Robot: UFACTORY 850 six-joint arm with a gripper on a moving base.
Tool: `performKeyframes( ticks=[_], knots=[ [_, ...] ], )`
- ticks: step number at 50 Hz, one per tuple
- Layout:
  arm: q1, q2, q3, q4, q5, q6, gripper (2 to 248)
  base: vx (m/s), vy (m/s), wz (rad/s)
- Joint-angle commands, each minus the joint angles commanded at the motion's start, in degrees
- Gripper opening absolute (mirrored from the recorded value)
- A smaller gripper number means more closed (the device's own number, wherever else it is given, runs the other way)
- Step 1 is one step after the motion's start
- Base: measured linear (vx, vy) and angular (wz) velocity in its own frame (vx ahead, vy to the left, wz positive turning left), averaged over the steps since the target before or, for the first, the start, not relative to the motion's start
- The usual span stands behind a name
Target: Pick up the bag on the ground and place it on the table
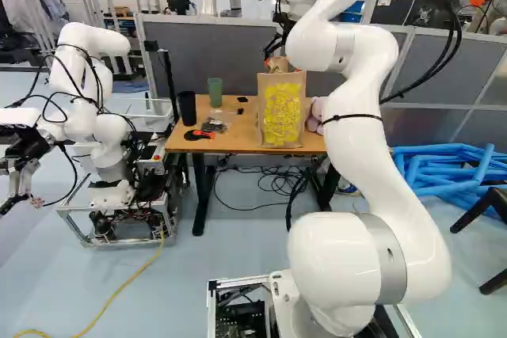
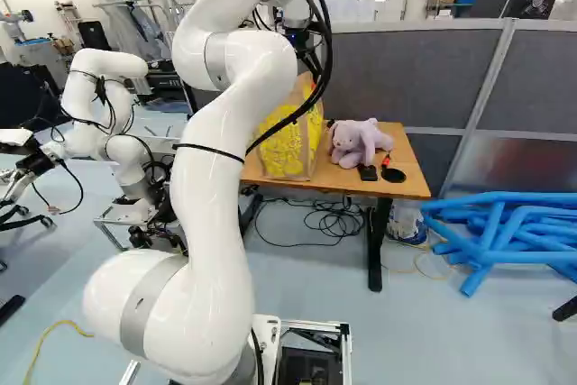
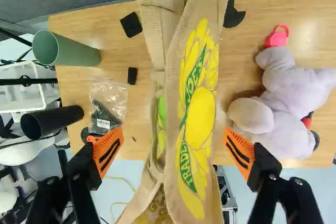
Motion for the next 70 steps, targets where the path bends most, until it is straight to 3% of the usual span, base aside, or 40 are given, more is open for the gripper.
performKeyframes(
  ticks=[34, 70],
  knots=[
    [0.1, 1.9, -3.4, 0.0, -6.4, 0.0, 247, 0.0, 0.0, 0.0],
    [0.1, 3.2, -4.5, 0.0, -6.9, 0.0, 247, 0.0, 0.0, 0.0]
  ],
)
